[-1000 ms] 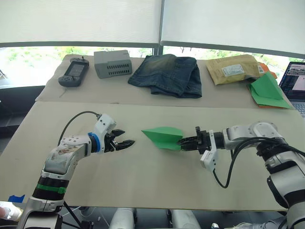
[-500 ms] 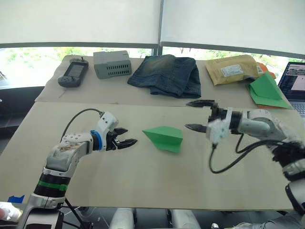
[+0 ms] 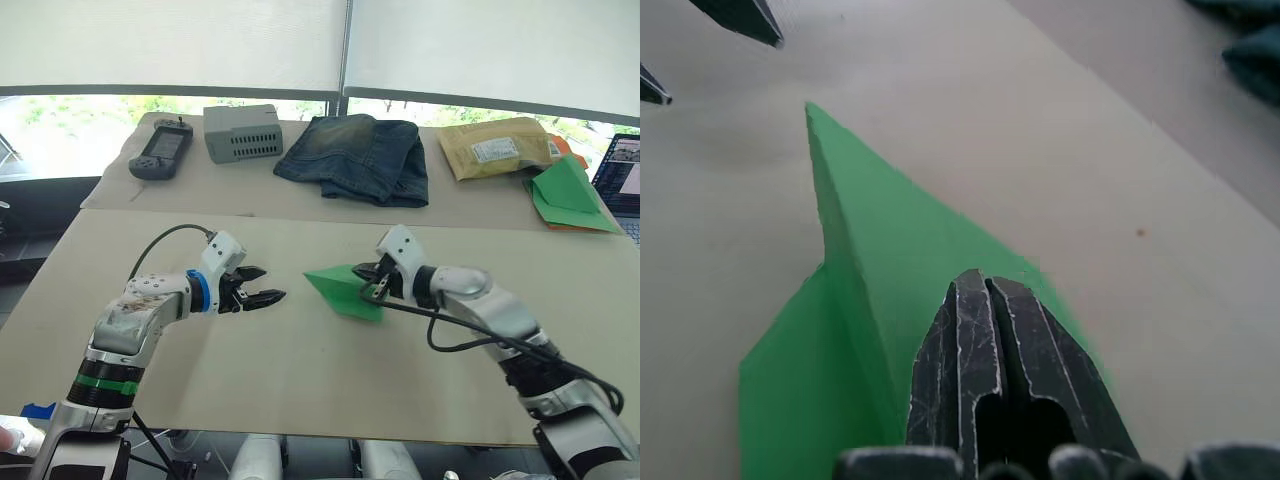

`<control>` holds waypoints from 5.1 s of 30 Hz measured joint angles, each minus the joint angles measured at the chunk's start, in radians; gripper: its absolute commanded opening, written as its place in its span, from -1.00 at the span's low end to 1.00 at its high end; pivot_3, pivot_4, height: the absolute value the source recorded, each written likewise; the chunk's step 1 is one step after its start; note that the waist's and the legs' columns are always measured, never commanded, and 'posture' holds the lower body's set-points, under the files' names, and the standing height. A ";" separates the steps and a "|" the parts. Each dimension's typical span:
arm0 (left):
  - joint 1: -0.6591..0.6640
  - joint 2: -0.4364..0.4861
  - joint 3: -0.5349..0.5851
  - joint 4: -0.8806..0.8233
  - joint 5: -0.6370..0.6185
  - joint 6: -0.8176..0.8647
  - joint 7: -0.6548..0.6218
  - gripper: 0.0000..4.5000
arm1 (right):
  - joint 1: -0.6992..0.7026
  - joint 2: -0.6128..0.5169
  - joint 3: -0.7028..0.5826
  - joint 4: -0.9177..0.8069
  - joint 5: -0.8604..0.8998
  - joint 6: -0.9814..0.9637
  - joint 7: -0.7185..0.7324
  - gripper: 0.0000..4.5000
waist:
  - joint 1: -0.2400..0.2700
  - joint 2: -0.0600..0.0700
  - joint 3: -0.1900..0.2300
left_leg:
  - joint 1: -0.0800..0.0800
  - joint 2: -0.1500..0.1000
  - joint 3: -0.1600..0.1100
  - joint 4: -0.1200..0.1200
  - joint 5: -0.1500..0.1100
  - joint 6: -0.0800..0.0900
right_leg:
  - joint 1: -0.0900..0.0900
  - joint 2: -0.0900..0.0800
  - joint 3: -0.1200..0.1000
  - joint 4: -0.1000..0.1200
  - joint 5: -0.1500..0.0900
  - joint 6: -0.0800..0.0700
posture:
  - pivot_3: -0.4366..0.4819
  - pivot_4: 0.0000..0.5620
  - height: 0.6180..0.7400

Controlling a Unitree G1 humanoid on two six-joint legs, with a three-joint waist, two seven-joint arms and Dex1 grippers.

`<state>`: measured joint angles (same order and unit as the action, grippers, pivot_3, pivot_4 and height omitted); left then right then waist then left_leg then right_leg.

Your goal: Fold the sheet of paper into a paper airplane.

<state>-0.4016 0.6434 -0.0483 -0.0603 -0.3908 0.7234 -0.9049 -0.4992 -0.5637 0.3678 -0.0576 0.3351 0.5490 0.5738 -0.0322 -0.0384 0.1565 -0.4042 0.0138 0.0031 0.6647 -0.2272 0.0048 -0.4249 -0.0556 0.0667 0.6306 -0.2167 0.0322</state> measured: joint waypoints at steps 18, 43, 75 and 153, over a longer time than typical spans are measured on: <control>-0.063 -0.089 -0.123 0.008 -0.012 -0.025 -0.119 0.71 | 0.201 0.021 -0.061 -0.152 -0.083 0.024 0.064 -0.99 | 0.013 0.000 0.000 | 0.001 -0.001 0.001 0.001 0.000 0.000 | 0.002 0.002 0.000 -0.001 0.000 0.001 | -0.05 -0.47 1.00; -0.098 -0.237 -0.261 0.215 0.140 -0.220 -0.112 -0.99 | 0.278 0.055 -0.099 -0.191 -0.157 -0.024 0.056 -1.00 | 0.019 0.000 -0.001 | 0.002 -0.001 0.001 0.003 0.000 0.000 | 0.004 0.002 0.000 -0.001 0.000 0.001 | -0.05 -0.47 1.00; -0.073 -0.294 -0.260 0.247 0.191 -0.302 -0.069 -1.00 | -0.088 -0.003 -0.264 0.296 0.062 0.261 0.388 0.16 | 0.021 0.002 -0.002 | 0.004 -0.002 0.002 0.004 0.000 0.000 | 0.007 0.001 0.000 -0.001 0.001 0.002 | -0.05 -0.47 1.00; -0.153 -0.270 -0.074 0.206 -0.003 -0.078 -0.108 -1.00 | 0.272 -0.112 -0.126 0.071 -0.351 -0.696 0.399 -0.99 | 0.026 0.002 -0.002 | 0.004 -0.002 0.002 0.005 0.000 0.000 | 0.007 0.001 0.001 -0.002 -0.004 0.010 | -0.05 -0.47 1.00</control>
<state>-0.5551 0.3738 -0.1222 0.1461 -0.3935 0.6451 -1.0133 -0.2276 -0.6757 0.2423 0.0133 -0.0164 -0.1466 0.9730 -0.0063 -0.0362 0.1544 -0.4004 0.0114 0.0049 0.6695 -0.2274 0.0052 -0.4179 -0.0547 0.0674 0.6290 -0.2204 0.0425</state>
